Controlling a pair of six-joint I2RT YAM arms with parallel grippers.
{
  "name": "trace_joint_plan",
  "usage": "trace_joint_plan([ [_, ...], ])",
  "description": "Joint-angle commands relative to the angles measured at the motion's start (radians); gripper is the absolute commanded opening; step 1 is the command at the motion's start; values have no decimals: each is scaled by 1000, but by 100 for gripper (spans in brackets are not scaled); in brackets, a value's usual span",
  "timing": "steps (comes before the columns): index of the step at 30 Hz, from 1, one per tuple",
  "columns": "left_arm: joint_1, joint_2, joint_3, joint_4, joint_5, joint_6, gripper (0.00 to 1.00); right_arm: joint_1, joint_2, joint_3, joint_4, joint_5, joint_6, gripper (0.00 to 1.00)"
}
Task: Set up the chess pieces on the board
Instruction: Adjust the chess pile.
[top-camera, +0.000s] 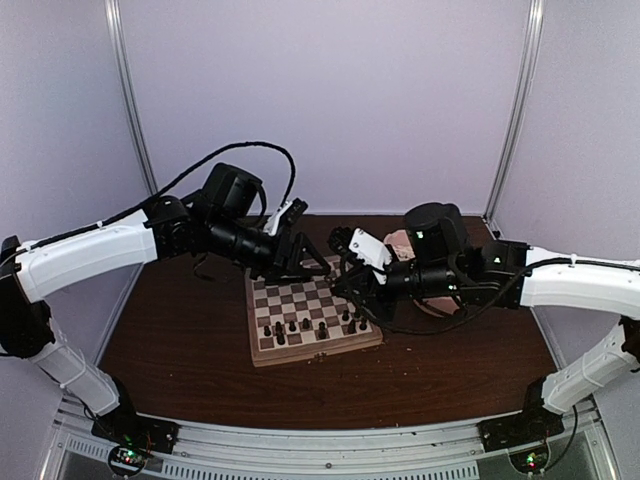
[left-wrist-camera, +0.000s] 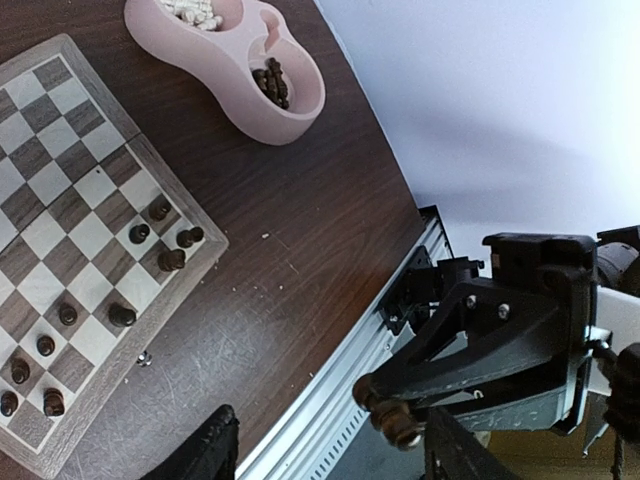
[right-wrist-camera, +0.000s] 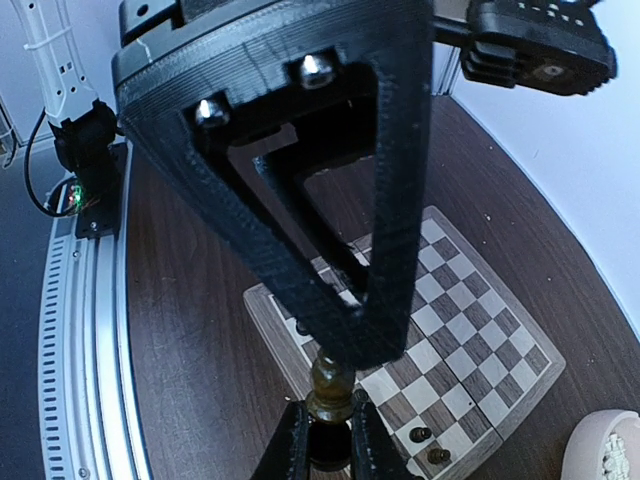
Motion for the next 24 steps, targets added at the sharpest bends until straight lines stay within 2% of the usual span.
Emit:
trace_joint_plan([
  [1,-8,16,27,60,81,-31,60,24,26,47,-22,65,-50,5],
  [5,-8,31,24,71,105,-47,52,27,33,52,-18,72,-53,5],
  [8,-9,39,24,72,117,-51,51,27,36,53,-13,89,-52,5],
  [21,-14,70,22,78,150,-59,35,29,48,60,-23,94,-54,5],
  [24,-14,76,24,92,155,-61,23,30,49,61,-32,91,-57,5],
])
